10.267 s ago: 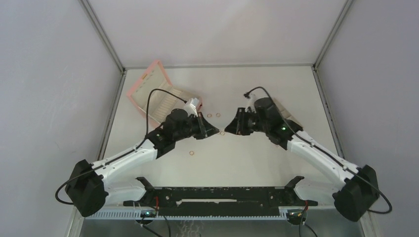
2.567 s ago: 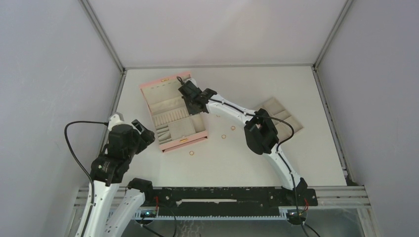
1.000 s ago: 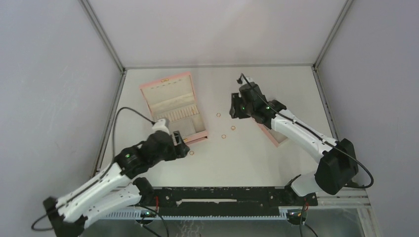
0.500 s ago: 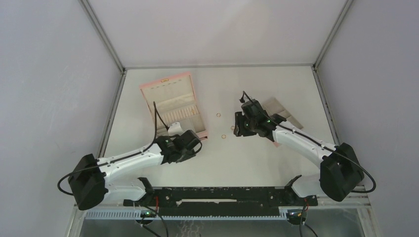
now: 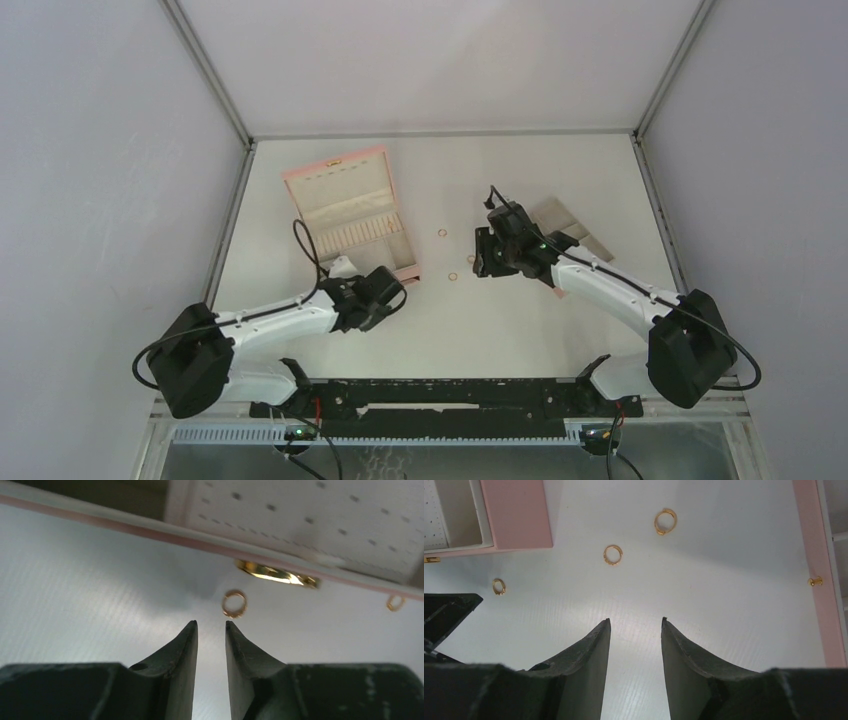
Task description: Organize the mixed jewelry
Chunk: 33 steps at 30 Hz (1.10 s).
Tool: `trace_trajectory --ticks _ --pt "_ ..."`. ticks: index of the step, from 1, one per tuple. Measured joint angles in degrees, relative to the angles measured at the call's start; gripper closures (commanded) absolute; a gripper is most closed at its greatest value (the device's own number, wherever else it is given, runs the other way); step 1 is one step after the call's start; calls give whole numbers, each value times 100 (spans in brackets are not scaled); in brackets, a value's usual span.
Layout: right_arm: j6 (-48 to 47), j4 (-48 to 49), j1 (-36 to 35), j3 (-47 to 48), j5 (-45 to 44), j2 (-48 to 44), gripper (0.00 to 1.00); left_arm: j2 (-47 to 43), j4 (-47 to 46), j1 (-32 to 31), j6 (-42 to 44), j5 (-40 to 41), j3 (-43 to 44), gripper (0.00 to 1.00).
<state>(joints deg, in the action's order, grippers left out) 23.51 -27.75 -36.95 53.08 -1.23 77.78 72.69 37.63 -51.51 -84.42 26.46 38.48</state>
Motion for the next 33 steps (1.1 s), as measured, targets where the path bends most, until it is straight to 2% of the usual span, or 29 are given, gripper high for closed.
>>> trace_trajectory --ticks 5,18,24,33 --pt "0 -35 -87 0 -46 0 50 2 -201 341 7 -37 -319 69" --pt "0 -39 -278 0 -216 0 50 144 -374 651 595 291 -50 62" --pt "2 -50 -295 0 -243 0 50 197 -363 385 872 249 7 59" --pt "2 -50 -337 0 -234 0 50 393 -365 90 1860 122 544 59"
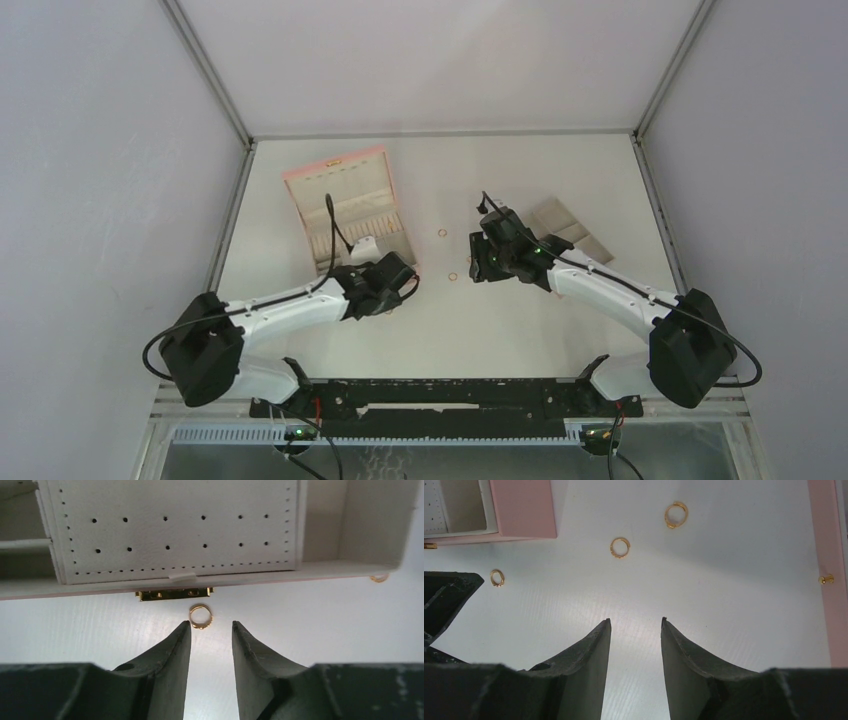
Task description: Organize the mixed jewelry
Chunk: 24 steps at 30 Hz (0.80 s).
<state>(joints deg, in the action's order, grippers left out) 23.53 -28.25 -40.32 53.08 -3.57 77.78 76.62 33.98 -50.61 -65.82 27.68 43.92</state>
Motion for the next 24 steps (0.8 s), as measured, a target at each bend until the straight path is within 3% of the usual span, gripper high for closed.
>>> trace_trajectory --ticks 10,19,24 --pt "0 -2 -33 0 -4 0 51 474 107 0 52 -66 -24 63" --pt "0 -37 -33 0 -37 0 51 660 -393 -17 315 -828 -173 63" --pt "2 -63 -35 0 -59 0 51 1010 -555 -131 616 -1191 162 62"
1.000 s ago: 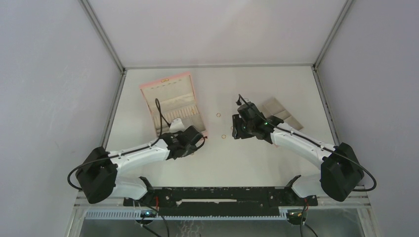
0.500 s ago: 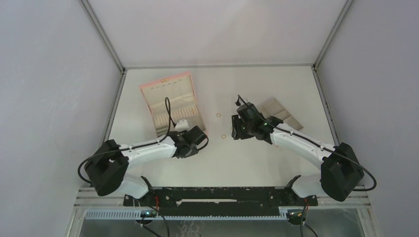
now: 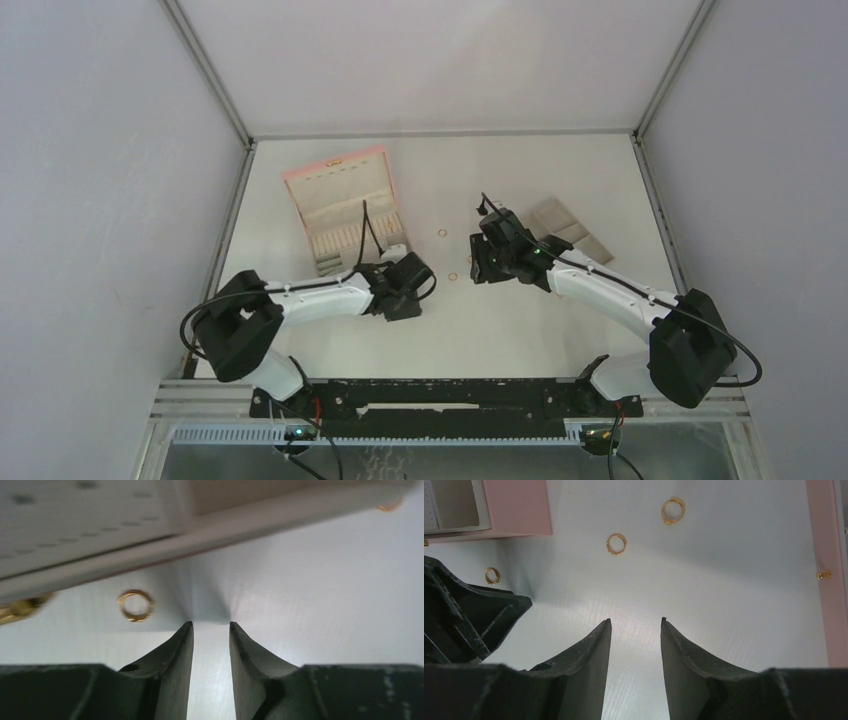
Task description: Organize the mixed jewelry
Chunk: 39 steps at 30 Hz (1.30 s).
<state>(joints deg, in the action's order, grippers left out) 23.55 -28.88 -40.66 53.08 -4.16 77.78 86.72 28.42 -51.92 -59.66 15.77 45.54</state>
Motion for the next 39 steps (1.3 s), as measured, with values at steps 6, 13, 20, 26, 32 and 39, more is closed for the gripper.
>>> trace_trajectory --ticks 6,13,20,26,32,39 --pt "0 -66 2 0 -33 0 51 291 -103 -260 487 -376 546 60" --pt "0 -72 15 0 -28 0 51 63 87 -332 859 -199 713 58" --pt "2 -70 20 -2 -26 0 51 -894 702 -153 -264 435 13 64" --pt "20 -55 20 -15 0 0 51 -1362 1130 44 -1956 774 -553 68" --pt "20 -55 20 -15 17 0 51 -1078 1340 164 -2994 874 -501 70" --pt "17 -55 20 -15 20 0 51 -562 1266 267 -3274 793 -452 70"
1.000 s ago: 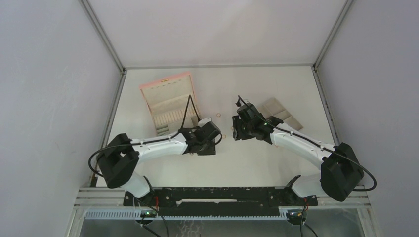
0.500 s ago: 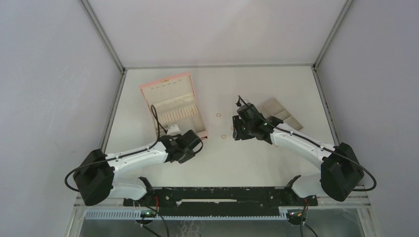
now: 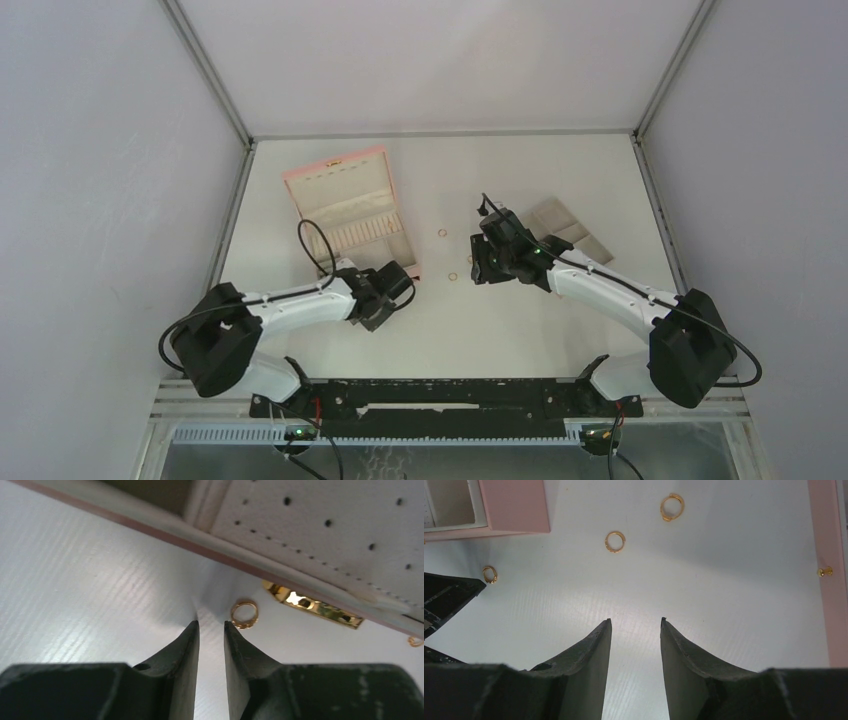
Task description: Organize the mixed jewelry
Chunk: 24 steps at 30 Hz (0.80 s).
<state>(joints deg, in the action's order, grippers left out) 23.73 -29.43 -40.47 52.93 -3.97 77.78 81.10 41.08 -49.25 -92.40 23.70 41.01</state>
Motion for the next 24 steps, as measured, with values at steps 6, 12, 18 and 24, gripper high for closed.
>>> trace_trajectory --ticks 6,12,18,24 --pt "-4 0 26 -2 20 0 51 76 -116 33 -13 -37 76 70" --pt "-20 2 37 0 66 0 51 59 -129 33 -35 -39 76 70" --pt "-20 7 37 -2 155 2 51 105 -197 33 -116 -46 76 70" --pt "-24 9 39 -2 175 2 51 382 -179 42 -168 -133 328 71"
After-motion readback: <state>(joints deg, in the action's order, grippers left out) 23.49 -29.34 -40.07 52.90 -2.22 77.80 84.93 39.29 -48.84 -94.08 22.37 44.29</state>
